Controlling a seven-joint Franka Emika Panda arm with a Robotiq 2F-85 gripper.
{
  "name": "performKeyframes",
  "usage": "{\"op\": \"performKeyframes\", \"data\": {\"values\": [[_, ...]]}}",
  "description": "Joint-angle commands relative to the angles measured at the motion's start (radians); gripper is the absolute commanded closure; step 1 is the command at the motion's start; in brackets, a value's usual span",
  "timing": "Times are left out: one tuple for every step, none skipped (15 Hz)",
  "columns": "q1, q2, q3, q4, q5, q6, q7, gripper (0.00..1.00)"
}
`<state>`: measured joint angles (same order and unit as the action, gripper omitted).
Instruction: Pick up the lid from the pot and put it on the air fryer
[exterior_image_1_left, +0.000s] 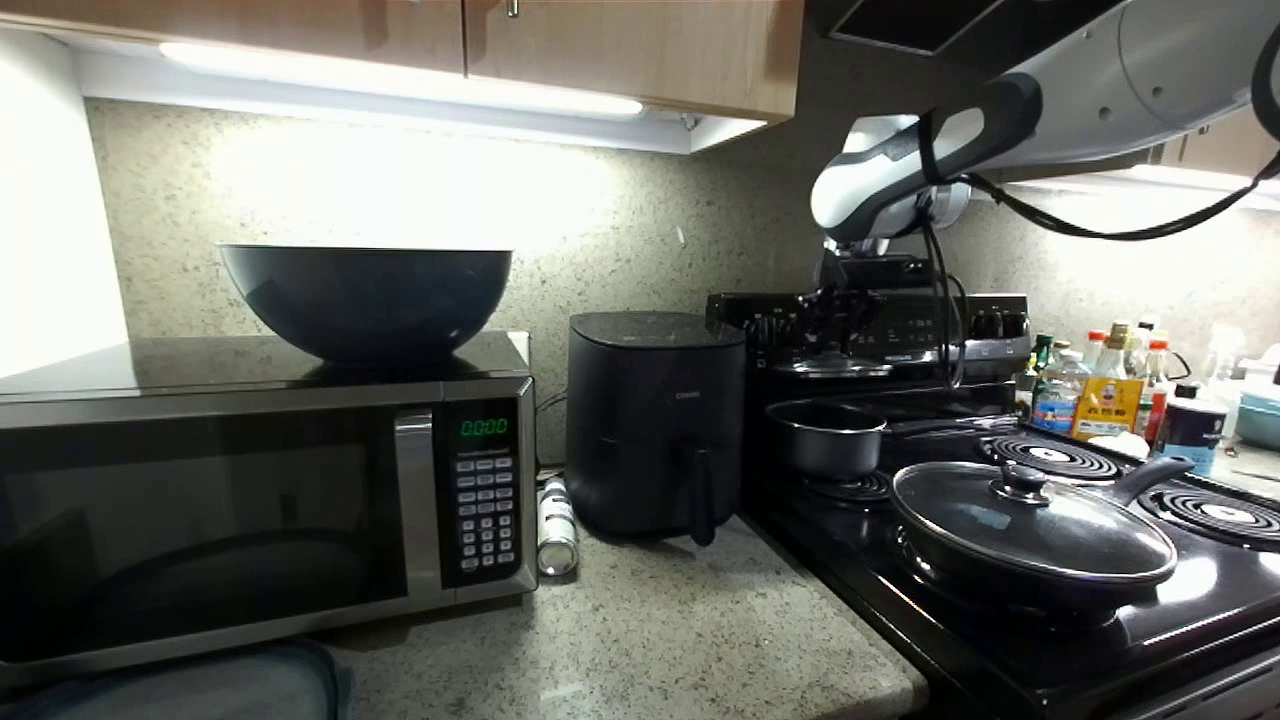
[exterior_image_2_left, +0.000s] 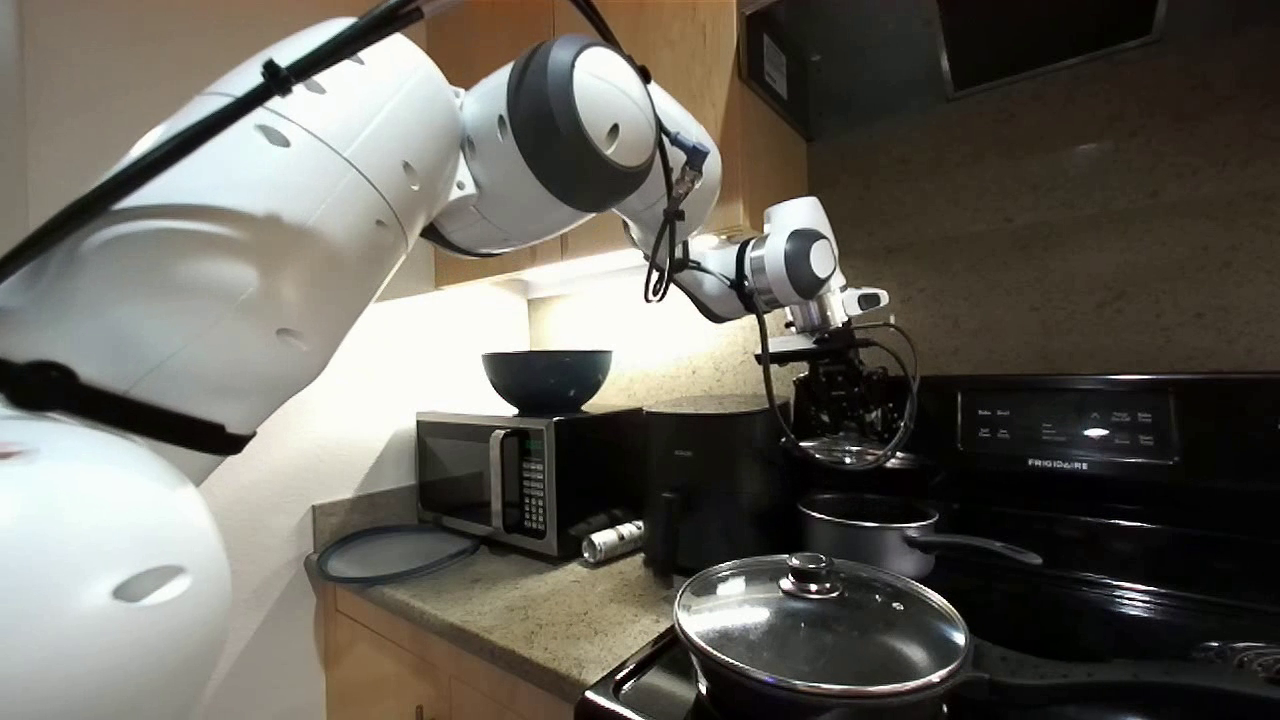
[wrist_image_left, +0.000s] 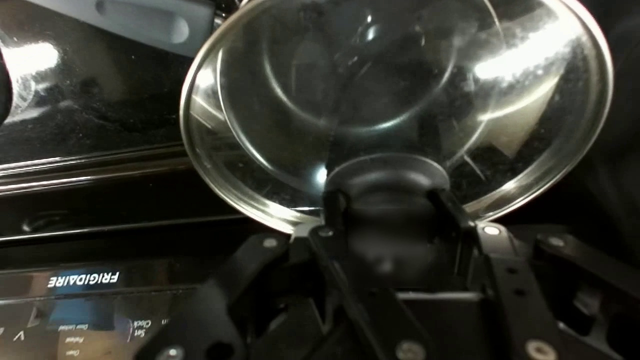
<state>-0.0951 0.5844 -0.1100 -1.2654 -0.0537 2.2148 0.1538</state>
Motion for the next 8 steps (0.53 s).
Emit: {"op": "performKeyframes", "data": {"values": [[0.020, -0.135, -0.005, -0.117, -0.025, 0.049, -0.017, 0.77], [0.025, -0.157, -0.005, -0.130, -0.032, 0.054, -0.016, 0.77], [0.031, -0.177, -0.006, -0.145, -0.039, 0.058, -0.015, 0.77], [0.038, -0.198, -0.004, -0.160, -0.047, 0.055, -0.015, 0.77], [0.046, -0.215, -0.003, -0.175, -0.058, 0.056, -0.015, 0.77], [0.055, -0.232, -0.003, -0.187, -0.075, 0.055, -0.013, 0.77], [0.065, -0.249, -0.002, -0.198, -0.091, 0.061, -0.011, 0.77], [0.077, -0.265, 0.000, -0.209, -0.110, 0.065, -0.010, 0.77]]}}
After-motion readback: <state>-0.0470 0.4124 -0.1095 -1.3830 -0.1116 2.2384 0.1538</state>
